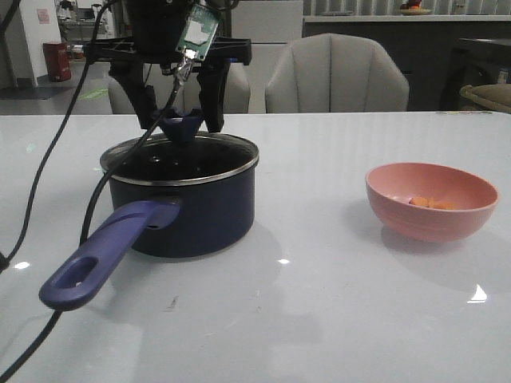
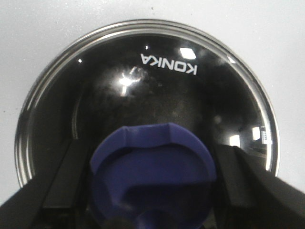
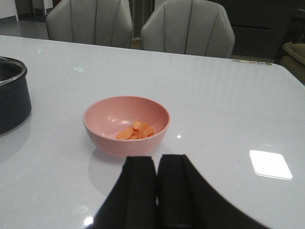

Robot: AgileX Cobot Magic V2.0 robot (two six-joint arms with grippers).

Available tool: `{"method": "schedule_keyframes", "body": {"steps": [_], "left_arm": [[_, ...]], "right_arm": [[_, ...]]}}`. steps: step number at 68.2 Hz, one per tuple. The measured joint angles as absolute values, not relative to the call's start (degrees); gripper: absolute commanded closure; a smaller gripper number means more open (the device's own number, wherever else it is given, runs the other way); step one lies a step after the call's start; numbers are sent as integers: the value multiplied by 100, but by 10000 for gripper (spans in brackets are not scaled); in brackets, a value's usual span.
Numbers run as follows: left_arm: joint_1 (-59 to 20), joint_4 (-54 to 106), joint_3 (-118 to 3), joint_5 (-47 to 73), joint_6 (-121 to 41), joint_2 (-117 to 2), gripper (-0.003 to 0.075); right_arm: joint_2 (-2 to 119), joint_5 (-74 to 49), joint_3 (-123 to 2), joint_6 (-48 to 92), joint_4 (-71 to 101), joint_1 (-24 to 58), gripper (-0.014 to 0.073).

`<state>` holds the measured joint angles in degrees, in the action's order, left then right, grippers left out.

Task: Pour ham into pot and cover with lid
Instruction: 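Grasp the lid knob with the left gripper and lift it off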

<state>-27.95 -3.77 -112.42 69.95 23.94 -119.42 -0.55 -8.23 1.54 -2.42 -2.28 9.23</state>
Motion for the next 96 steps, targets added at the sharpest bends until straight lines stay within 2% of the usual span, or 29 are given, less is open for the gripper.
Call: {"method": "schedule_keyframes", "body": {"steps": [22, 44, 72, 82, 96], "left_arm": [[-2666, -269, -11232, 7047, 2197, -11756, 445], [-2124, 78, -11232, 7164, 1447, -11297, 445], [-296, 31, -10810, 7189, 489, -10616, 463], [376, 148, -10108, 7027, 277, -10420, 462], [989, 198, -8701, 6163, 0, -10365, 461]], "right_arm": [[-55, -823, 154, -242, -228, 923, 445], [-55, -823, 154, -242, -228, 923, 445], [-55, -823, 154, -242, -228, 923, 445], [-55, -823, 154, -242, -228, 923, 445], [-55, -823, 154, -242, -228, 923, 445]]}}
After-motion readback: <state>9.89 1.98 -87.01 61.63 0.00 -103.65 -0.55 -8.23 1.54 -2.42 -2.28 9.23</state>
